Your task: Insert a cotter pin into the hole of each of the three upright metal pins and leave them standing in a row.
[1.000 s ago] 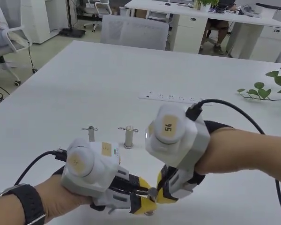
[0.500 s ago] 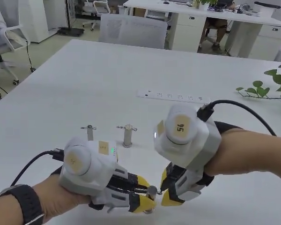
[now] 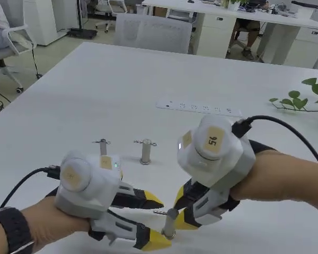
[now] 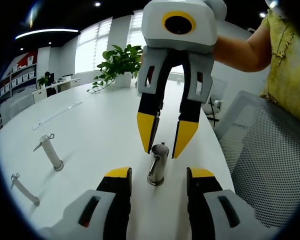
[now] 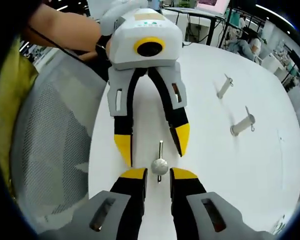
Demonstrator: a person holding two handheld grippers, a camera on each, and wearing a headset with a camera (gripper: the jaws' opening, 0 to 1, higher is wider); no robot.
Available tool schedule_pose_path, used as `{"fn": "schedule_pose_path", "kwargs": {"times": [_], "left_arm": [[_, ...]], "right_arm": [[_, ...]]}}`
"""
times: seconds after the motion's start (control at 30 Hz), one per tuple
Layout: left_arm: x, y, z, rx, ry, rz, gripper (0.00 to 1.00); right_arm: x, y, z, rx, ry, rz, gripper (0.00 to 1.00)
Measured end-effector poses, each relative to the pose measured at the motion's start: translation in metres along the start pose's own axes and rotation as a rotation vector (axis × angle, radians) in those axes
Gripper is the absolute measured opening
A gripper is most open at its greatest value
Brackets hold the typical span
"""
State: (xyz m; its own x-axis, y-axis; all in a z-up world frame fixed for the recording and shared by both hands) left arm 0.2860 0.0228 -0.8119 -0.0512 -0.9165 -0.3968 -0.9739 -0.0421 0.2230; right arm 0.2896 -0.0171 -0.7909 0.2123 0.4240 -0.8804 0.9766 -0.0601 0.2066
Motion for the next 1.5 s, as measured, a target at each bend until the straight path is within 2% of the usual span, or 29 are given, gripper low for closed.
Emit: {"fn": "schedule_pose_path", "kwargs": {"times": [0.1, 0.27, 0.63, 0.97, 1.13, 1.37, 1.5], "left_arm": [[-0.003, 0.001, -0.002, -0.018, 0.011, -0.008, 0.48], [-0.004, 0.003, -0.004, -0.019, 0.024, -0.008, 0.48], [-0.008, 0.004, -0.006, -0.026, 0.058, -0.018, 0.51], [-0.015, 0.003, -0.008, -0.036, 0.091, -0.042, 0.57], [-0.020, 0.003, -0.006, -0.056, 0.101, -0.064, 0.64], [-0.029, 0.000, -0.007, -0.092, 0.139, -0.125, 0.79], [-0.033, 0.000, -0.008, -0.107, 0.152, -0.144, 0.84]], "right_arm": [[0.004, 0.000, -0.001, 0.011, 0.010, 0.000, 0.19], [0.008, 0.002, -0.003, 0.027, 0.029, 0.009, 0.19], [0.014, -0.002, -0.002, 0.026, 0.027, -0.010, 0.16], [0.014, -0.001, -0.001, 0.023, 0.029, 0.004, 0.14], [0.014, 0.000, -0.001, 0.028, 0.027, 0.003, 0.14], [0.014, 0.003, -0.001, 0.034, 0.020, 0.007, 0.13], [0.014, 0.005, -0.001, 0.032, 0.020, 0.013, 0.12]]}}
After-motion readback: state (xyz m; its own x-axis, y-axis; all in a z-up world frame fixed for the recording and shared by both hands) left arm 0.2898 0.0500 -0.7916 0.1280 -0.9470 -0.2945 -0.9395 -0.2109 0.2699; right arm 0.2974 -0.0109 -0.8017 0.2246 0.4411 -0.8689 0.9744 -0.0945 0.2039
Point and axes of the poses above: the centre of the closed fingertips' face, and the gripper's own axes: x roughly forward along the fingers, y roughly to its right, z roughly out of its underside, the point moved 3 cm from there along -x, roughly backward along the fingers, and after that the axes turned 14 degrees about z, right-handed, at the moved point
